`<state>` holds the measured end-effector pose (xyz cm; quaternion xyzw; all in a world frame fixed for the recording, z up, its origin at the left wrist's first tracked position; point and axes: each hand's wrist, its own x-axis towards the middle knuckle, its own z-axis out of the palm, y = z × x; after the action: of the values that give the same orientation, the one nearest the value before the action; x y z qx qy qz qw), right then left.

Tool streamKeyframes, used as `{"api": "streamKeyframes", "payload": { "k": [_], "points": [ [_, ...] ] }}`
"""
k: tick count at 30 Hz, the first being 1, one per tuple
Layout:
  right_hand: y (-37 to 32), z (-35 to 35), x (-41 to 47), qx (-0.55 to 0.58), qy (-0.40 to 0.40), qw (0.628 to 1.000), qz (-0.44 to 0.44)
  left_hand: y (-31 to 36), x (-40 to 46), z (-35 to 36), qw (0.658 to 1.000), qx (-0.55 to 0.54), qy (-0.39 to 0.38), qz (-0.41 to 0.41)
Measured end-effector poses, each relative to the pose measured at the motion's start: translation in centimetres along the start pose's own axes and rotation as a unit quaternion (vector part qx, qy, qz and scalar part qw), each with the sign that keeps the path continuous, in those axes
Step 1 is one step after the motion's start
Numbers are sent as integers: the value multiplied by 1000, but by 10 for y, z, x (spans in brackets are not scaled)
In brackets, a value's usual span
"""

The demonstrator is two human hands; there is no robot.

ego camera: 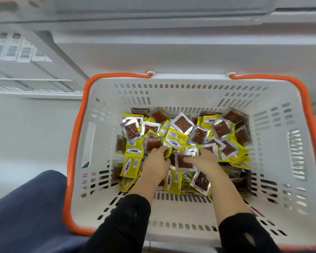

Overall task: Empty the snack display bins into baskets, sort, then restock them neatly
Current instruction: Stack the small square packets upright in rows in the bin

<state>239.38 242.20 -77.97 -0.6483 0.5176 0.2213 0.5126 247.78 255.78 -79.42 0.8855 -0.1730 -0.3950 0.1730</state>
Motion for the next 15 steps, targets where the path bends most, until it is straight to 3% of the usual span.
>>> {"api": "streamKeyframes", "payload": {
  "k": [3,6,8,15],
  "points": [
    [-5,-16,-8,178,42,983,14,8,-3,-22,975,-214,13,-65],
    [-8,-16,-15,283,70,956,12,24,-10,-41,892,-416,47,-172],
    [-10,-7,-18,318,67,946,4,39,-17,-44,846,-488,83,-198],
    [-12,-7,-30,381,4,923,-55,59,-29,-48,863,-450,217,-82]
  ]
}}
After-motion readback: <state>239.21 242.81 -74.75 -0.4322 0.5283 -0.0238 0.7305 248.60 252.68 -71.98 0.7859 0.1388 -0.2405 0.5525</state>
